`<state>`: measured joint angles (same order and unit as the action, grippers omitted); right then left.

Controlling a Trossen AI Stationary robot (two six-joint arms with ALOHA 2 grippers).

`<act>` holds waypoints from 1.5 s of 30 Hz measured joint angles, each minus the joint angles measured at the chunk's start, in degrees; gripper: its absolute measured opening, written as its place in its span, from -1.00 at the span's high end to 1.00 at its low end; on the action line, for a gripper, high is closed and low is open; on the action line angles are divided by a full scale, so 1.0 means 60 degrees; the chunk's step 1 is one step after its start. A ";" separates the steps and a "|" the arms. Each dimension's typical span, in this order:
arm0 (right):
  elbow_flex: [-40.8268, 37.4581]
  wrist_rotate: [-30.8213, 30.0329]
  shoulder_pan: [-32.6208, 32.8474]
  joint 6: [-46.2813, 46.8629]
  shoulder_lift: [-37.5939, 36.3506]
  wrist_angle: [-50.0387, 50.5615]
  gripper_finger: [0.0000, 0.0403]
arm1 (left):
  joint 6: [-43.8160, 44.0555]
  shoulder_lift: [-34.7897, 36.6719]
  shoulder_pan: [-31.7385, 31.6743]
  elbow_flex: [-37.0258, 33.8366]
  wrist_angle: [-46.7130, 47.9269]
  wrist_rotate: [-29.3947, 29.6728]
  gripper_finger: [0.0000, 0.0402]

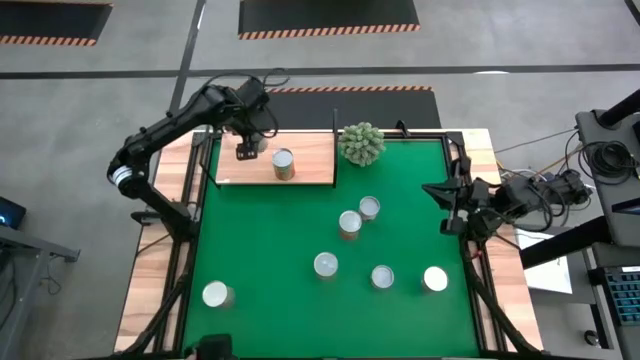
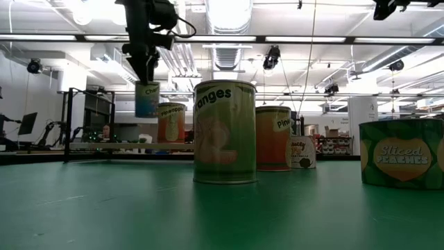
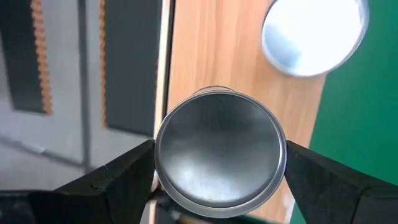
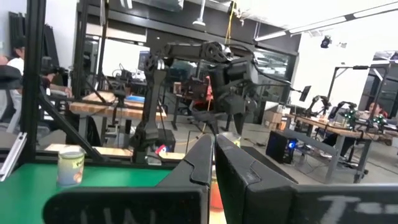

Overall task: Pick and place cans onto a shelf
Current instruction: Put the left canned cherries on the shelf

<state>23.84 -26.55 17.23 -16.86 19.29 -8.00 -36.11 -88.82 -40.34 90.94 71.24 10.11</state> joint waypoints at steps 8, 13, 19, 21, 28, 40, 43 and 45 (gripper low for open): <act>0.0242 0.0000 0.0000 -0.0052 0.0004 -0.0006 0.96 | -0.0568 0.0000 -0.0561 -0.0041 -0.0683 -0.0627 -0.52; 0.0284 0.0000 0.0000 -0.0200 0.0004 0.0000 0.96 | -0.0905 -0.0004 -0.0881 -0.0397 -0.1104 -0.0762 -0.52; 0.0284 -0.0002 0.0000 -0.0333 0.0004 0.0002 0.96 | -0.1196 -0.0014 -0.1152 -0.1029 -0.1742 -0.0816 -0.52; 0.0284 -0.0002 0.0000 -0.0369 0.0004 0.0005 0.96 | -0.1180 -0.0014 -0.1175 -0.1186 -0.1860 -0.0810 -0.52; 0.0284 -0.0002 0.0000 -0.0296 0.0004 0.0019 0.96 | -0.0916 -0.0013 -0.1172 -0.1812 -0.2254 -0.1198 -0.53; 0.0284 -0.0002 0.0000 -0.0263 0.0004 0.0082 0.96 | -0.0889 -0.0015 -0.1168 -0.2178 -0.2551 -0.1219 -0.56; 0.0284 -0.0002 0.0000 -0.0263 0.0004 0.0082 0.96 | -0.0864 -0.0015 -0.1168 -0.2178 -0.2565 -0.1241 -0.63; 0.0284 -0.0002 0.0000 -0.0263 0.0004 0.0082 0.96 | -0.0861 -0.0015 -0.1168 -0.2178 -0.2617 -0.1239 -0.68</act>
<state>25.54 -26.57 17.23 -18.44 19.31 -7.51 -41.28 -88.90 -47.35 77.87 55.54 2.68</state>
